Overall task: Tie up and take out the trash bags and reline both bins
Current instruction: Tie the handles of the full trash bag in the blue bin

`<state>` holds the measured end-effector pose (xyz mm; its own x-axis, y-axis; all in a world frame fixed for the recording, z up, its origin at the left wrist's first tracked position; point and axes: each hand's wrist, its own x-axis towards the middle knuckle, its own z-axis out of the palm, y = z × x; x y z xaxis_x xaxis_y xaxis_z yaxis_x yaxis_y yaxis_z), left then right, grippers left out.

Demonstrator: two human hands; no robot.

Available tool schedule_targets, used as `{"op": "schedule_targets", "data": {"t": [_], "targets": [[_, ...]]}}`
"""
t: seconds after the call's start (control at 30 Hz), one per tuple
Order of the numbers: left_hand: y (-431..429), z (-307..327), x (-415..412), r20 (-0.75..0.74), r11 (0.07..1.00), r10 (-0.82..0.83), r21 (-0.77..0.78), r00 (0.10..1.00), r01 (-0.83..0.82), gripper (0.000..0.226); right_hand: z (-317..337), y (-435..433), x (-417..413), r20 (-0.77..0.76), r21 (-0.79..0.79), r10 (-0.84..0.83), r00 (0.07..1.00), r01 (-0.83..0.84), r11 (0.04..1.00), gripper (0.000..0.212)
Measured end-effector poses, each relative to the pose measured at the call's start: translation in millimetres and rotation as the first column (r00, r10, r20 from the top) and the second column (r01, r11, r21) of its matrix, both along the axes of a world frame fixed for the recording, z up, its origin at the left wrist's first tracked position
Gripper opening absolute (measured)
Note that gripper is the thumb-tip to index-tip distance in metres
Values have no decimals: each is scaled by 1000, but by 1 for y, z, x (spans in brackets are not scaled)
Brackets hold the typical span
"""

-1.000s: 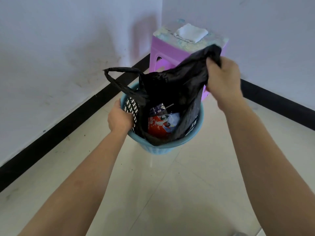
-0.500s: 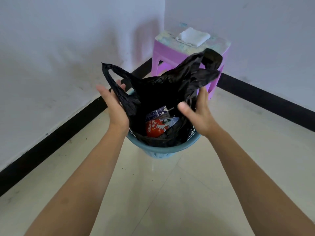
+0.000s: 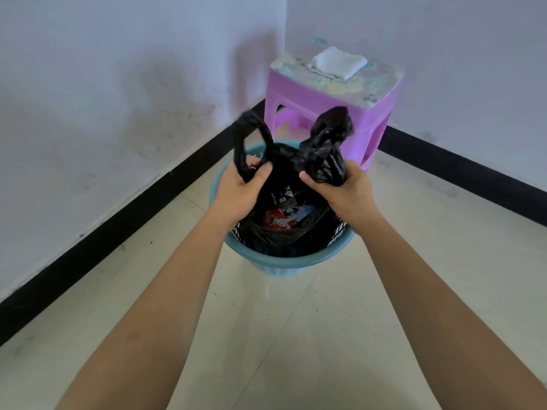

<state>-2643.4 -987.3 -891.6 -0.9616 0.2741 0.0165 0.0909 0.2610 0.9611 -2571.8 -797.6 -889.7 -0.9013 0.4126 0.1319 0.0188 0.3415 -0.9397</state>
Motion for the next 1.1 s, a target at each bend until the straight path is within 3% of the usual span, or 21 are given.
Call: {"op": "schedule_targets", "data": {"t": [0.03,0.1,0.17,0.2,0.27,0.33,0.4,0.5,0.57,0.63,0.73,0.83,0.93,0.97,1.03,1.1], "targets": [[3,6,3,-5,999,44,30,999,-44,19,3,-1,-1,-26,-2,-57,998,57,998,24],[7,21,6,130,972,125,183,984,-148,31,7,0,-4,-45,-128,-142,989,135,983,19],[6,32,3,294,886,153,382,943,-263,52,11,5,-8,1,-318,-117,993,111,942,11],[4,36,1,356,828,158,460,921,-320,59,10,10,-9,27,-348,-104,994,107,931,20],[-2,42,-4,451,710,164,563,878,-422,55,10,20,-8,85,-207,-113,990,129,970,31],[-7,41,-7,499,669,135,591,856,-450,53,2,28,-7,138,-1,-140,981,141,990,22],[-5,39,-6,502,684,89,597,860,-419,55,-6,30,-5,213,109,-107,971,86,990,8],[2,34,-1,429,775,-7,573,903,-266,56,-7,19,-3,302,329,-40,953,-65,942,22],[1,30,3,336,828,-144,556,931,-73,33,-4,12,-3,307,353,19,951,-132,926,23],[-2,24,2,297,824,-267,564,917,57,11,-3,9,-3,299,383,70,952,-186,905,11],[-3,13,-2,342,827,-272,560,899,37,36,0,2,-3,297,455,189,936,-312,834,23],[3,13,2,278,856,-269,508,922,97,16,1,-6,-4,292,420,295,910,-399,815,31],[3,9,2,298,883,-243,461,923,84,44,-5,-13,-5,253,367,389,886,-460,809,4],[1,8,0,315,884,-227,464,922,59,47,-5,-13,-5,241,340,406,882,-468,815,6],[-2,7,-3,353,861,-206,508,912,-2,47,-2,-10,-1,285,235,430,856,-498,835,10],[-8,7,-9,432,768,-172,622,885,-155,37,2,0,2,375,136,439,816,-517,845,27]]}}
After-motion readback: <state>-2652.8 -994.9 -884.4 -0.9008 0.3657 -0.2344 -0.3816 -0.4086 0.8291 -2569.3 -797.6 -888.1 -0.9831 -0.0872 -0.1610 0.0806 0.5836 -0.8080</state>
